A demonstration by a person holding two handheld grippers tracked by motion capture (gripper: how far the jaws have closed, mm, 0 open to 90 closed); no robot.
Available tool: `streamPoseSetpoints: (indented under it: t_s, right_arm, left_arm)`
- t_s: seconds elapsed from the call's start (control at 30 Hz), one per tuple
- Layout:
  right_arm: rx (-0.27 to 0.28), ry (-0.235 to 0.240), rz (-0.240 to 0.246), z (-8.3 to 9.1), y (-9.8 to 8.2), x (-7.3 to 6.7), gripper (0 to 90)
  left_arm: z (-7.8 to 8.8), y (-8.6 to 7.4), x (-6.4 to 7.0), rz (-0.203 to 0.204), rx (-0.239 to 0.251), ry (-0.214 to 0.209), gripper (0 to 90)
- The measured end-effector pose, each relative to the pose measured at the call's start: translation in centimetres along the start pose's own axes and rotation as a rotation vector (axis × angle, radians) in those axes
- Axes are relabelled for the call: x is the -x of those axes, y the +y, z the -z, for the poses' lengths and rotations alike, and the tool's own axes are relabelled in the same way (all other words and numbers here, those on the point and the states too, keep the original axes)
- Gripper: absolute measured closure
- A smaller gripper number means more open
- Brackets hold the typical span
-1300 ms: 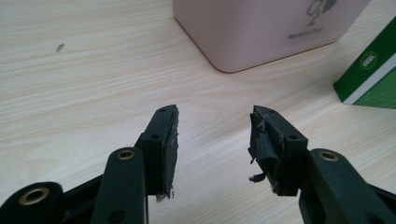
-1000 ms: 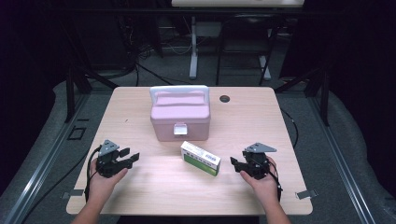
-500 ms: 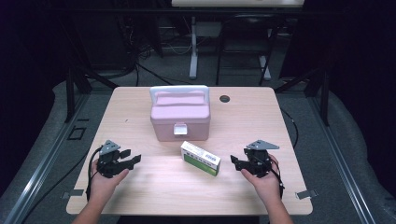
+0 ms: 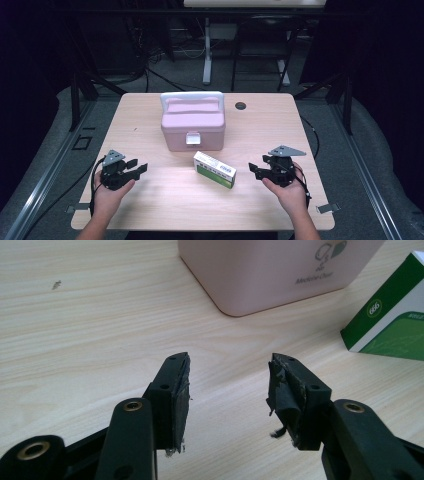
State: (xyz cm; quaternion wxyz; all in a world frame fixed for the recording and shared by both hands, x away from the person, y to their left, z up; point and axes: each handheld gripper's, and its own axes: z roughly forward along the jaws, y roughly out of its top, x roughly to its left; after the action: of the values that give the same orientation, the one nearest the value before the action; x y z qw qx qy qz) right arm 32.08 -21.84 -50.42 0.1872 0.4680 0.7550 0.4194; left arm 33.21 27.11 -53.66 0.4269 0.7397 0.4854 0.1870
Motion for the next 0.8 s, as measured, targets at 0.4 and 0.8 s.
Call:
streamPoseSetpoints:
  t_s: [0.4,0.8]
  right_arm:
    - [-0.021,0.016,0.056,-0.4,2.3,-1.0,43.7]
    - [-0.124,0.056,0.143,-0.9,4.7,-2.5,39.7]
  left_arm:
    - [1.3,0.9,-1.2,0.039,0.049,0.030,47.8]
    - [1.5,0.2,-1.6,0.029,0.006,0.021,48.5]
